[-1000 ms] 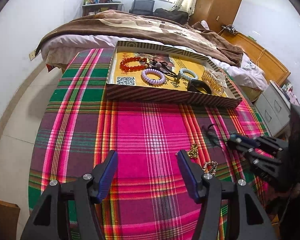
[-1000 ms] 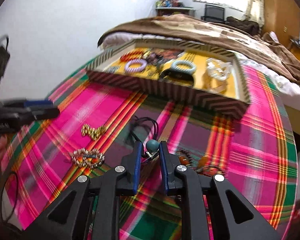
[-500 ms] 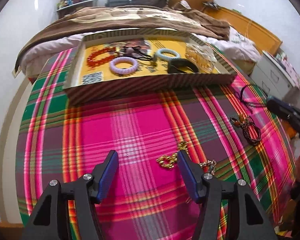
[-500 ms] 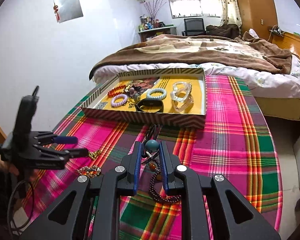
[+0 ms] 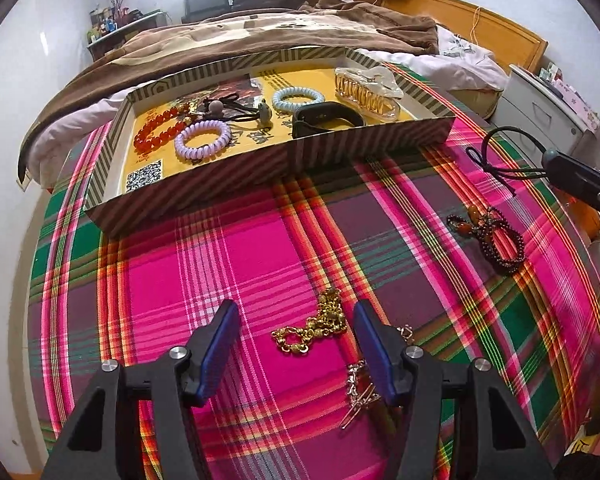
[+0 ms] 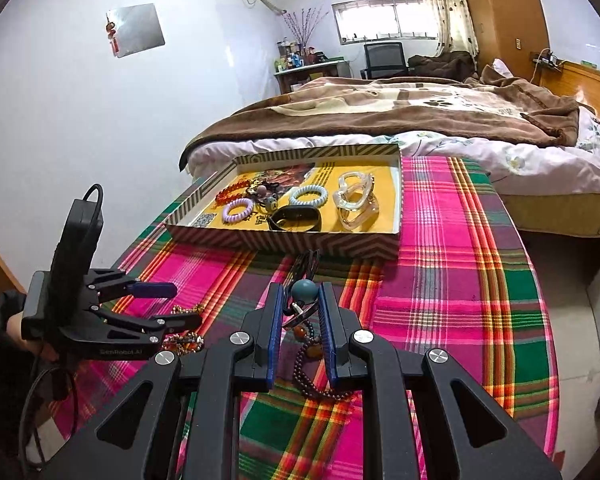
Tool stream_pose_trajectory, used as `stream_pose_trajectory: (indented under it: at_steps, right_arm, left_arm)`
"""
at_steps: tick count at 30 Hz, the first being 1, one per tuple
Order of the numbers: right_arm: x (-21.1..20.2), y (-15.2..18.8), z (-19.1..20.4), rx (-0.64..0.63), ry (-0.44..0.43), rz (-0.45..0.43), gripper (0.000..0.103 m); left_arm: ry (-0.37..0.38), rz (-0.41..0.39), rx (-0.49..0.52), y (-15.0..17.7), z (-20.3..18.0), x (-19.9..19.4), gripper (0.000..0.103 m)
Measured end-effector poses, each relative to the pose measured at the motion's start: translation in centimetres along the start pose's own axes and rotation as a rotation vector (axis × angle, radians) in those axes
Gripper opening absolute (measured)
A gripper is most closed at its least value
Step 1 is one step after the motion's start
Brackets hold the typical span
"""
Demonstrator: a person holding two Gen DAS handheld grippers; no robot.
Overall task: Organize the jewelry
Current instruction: 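Grasp the gold chain with the left tool while the right tool holds the cord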
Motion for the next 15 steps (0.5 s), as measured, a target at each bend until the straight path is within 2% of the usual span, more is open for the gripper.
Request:
stream_pose_trajectory:
  at_steps: [3,6,12,15]
  right_arm:
    - [-0.08,0.19,-0.12,0.002,0.0,0.0,0.018]
    - [-0.12,0.3,-0.14,0.006,0.0,0.002,0.018]
    - [-0.33,0.28,-0.16,0.006,0.006,-0.002,0.018]
    - [-0.51,0.2,-0.31,0.011,0.013,-0.005,0.018]
  left_arm:
    - [0.004,0.004,0.017,0.08,-0.4,-0.22,0.033]
    - [0.007,0.007,0.028,0.16,-0.66,-0.4,0.017]
    - [0.013,-0.007,0.007,0.14,-0.42,-0.64,0.013]
    - [0.021,-0.02,-0.01,-0.14,-0.18,-0.98,0.0]
Point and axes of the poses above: each gripper's, at about its wrist camera, not at the fingertips, and x roughly the way its jaws point, z to its left, y to its underside, the point moved 2 cm from there along x, roughly the way its jaws point, and after that the axes turned 15 degrees about -x, right-handed, at the moved point
